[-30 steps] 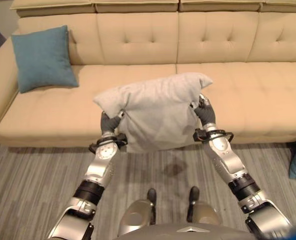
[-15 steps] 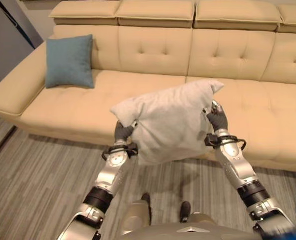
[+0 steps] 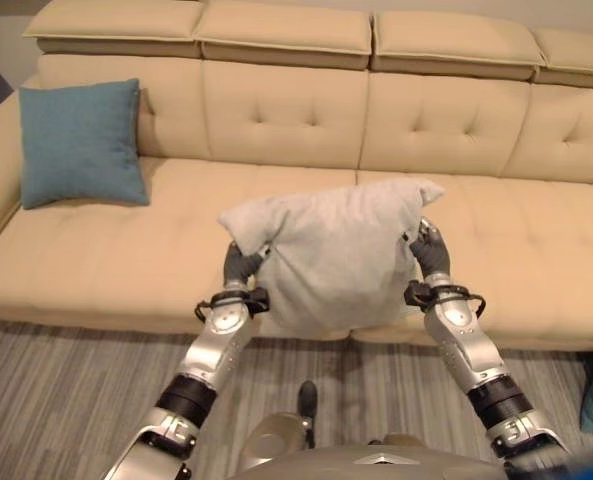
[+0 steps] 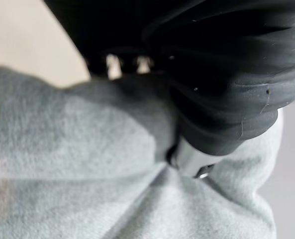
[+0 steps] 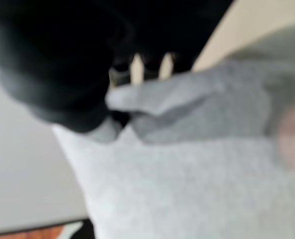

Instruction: Pick up all the scattered cushions and arrange them neatly on the sofa.

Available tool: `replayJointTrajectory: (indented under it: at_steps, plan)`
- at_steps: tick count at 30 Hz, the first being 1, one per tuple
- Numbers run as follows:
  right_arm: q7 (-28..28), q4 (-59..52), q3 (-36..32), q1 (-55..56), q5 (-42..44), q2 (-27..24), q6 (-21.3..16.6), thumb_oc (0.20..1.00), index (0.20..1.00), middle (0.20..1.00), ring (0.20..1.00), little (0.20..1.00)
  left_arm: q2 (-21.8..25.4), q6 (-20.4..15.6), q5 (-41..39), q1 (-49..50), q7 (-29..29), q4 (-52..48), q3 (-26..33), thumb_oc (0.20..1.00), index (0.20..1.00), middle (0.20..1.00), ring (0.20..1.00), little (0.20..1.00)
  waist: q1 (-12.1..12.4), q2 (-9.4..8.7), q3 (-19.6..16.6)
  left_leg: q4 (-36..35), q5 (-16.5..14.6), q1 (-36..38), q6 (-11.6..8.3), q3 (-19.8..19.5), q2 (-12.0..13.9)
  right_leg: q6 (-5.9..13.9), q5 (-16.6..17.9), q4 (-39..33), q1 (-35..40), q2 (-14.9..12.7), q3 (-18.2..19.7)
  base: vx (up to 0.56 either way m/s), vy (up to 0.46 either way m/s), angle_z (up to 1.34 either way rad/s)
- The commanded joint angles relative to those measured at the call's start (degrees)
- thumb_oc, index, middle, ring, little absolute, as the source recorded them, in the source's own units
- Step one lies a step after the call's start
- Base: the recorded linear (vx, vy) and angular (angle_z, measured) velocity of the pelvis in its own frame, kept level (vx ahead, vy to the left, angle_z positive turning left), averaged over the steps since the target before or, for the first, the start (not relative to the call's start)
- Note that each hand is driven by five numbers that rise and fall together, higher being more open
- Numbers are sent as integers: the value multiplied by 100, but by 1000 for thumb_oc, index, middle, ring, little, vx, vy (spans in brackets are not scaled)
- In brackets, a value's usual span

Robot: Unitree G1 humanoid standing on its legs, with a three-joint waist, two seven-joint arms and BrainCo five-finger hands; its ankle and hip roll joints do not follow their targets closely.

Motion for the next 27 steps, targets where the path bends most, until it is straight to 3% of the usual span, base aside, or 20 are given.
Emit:
replayJointTrajectory:
  at_steps: [1,4,7,10,13,15,17,18,19,20,21,27]
  plan:
    - [328,-616,286,-571,-249,329,-438,200,200,200,200,200,-261,-473,292,-545,-337,-830,-223,200,200,200,200,200,94,16,-281,363,-435,-45,-524,-281,272,-92,1102,-1319,52,109,-481,184,75,-17]
    - [372,-579,254,-626,-198,294,-420,200,200,200,200,200,-244,-446,319,-454,-426,-848,-152,200,200,200,200,200,14,-36,-254,259,-576,210,-530,-358,158,-181,1190,-2273,-184,200,-493,230,25,-15]
    - [355,-637,286,-656,-196,267,-446,200,200,200,200,200,-255,-422,365,-363,-458,-851,-82,200,200,200,200,200,-101,-99,-178,279,-775,451,-575,-485,107,-80,1545,-3165,-394,242,-347,224,-14,5]
    - [336,-716,269,-620,-280,218,-453,200,200,200,200,200,-269,-459,403,-338,-455,-821,-65,200,200,200,200,200,-223,-110,-166,349,-957,614,-612,-647,92,32,1739,-3314,-549,323,-57,267,-33,27]
    - [366,-732,162,-383,-265,112,-483,200,200,200,200,200,-376,-468,379,-343,-534,-757,-141,200,200,200,200,200,-321,-173,-344,504,-1175,759,-771,-800,181,-62,1747,-3325,-260,324,-158,433,-118,74]
    - [277,-775,21,-348,-124,51,-536,200,200,200,200,200,-467,-441,371,-576,-554,-661,-292,200,200,200,200,200,-457,-199,-396,1255,-1039,441,-1013,-718,470,-240,1604,-3412,38,368,-436,293,-212,81]
    - [230,-761,19,-395,-87,10,-546,200,200,200,200,200,-510,-424,330,-671,-521,-632,-344,200,200,200,200,200,-456,-204,-349,1587,-968,227,-1069,-698,554,-346,1468,-3430,211,415,-545,153,-136,98]
    - [227,-766,16,-384,-84,13,-531,200,200,200,200,200,-527,-422,314,-686,-517,-636,-337,200,200,200,200,200,-445,-195,-341,1490,-963,188,-1065,-703,559,-354,1416,-3452,249,435,-552,191,-16,45]
    - [202,-769,-41,-363,-86,16,-514,200,200,200,200,200,-554,-375,359,-708,-521,-625,-368,200,200,200,200,200,-423,-194,-377,740,-694,-87,-1008,-519,637,-333,1323,-3567,421,437,-536,154,11,23]
    - [202,-769,-42,-363,-86,16,-514,200,200,200,200,200,-554,-375,359,-708,-521,-625,-368,200,200,200,200,200,-420,-195,-373,732,-690,-79,-1008,-517,636,-333,1323,-3568,425,436,-534,205,48,10]
    - [173,-736,-81,-357,-136,3,-527,200,200,200,200,200,-574,-350,398,-728,-512,-641,-373,200,200,200,200,200,-355,-146,-343,339,-295,-252,-1015,-464,694,-343,1261,-3560,503,481,-520,102,45,10]
    - [237,-602,-94,-279,-279,74,-442,200,200,200,200,200,-410,-318,437,-490,-591,-819,-267,200,200,200,200,200,-282,-89,-496,-139,-369,244,-885,-414,563,-256,1223,-3509,671,360,-259,146,128,-37]
